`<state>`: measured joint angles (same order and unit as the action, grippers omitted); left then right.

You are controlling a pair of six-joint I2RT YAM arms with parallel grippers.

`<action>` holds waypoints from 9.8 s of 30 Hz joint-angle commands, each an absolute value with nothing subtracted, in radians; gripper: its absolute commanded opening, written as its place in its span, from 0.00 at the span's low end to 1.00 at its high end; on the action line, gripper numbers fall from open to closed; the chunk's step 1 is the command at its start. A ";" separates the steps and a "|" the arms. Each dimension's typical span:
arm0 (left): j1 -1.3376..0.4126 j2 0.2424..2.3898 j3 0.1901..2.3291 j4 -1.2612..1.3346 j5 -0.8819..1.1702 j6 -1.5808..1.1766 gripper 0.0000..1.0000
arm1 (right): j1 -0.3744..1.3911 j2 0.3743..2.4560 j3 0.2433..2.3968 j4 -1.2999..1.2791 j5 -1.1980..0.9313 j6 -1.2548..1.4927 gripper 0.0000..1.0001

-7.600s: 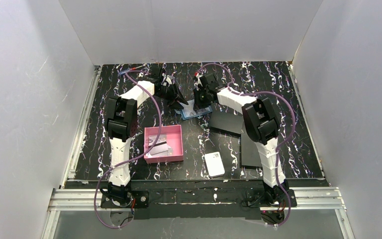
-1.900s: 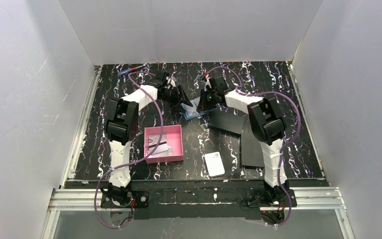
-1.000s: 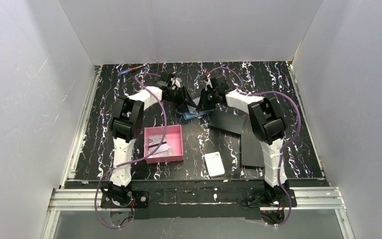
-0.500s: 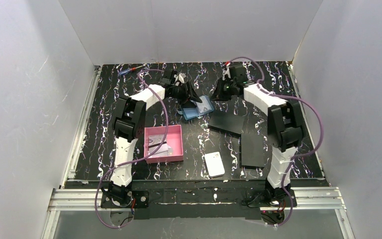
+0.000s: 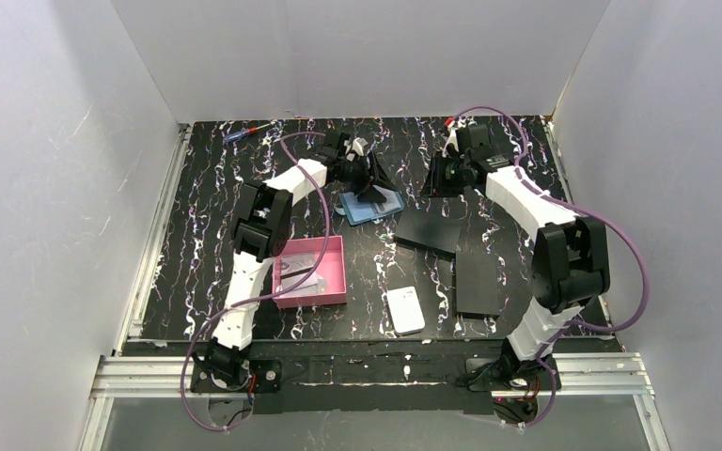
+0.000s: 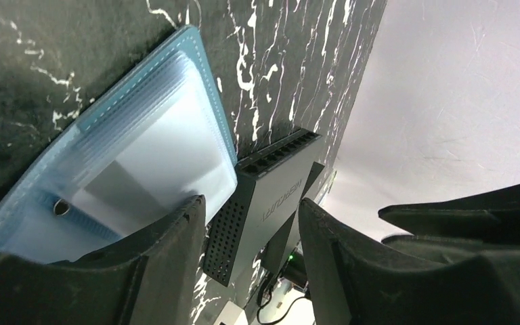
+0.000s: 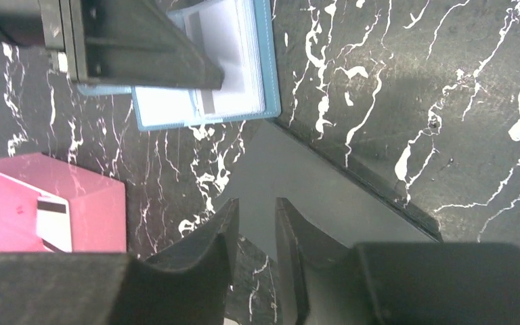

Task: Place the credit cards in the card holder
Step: Turn over the card slot in the card holder, then pick up the credit card from the storage box, then place the credit card in the storage box, then insert the credit card into the card holder.

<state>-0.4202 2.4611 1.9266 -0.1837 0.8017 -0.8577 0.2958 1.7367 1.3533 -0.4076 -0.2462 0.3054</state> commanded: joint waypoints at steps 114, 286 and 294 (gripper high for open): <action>-0.005 1.254 1.108 -0.700 0.524 -0.475 0.58 | 0.916 1.829 1.391 0.022 -0.383 0.630 0.01; -0.367 1.983 1.106 0.501 0.418 -0.997 0.00 | 0.378 2.178 1.575 -0.299 -0.341 0.215 0.01; -0.367 1.983 1.099 0.511 0.414 -1.010 0.00 | 0.379 2.181 1.578 -0.303 -0.342 0.212 0.01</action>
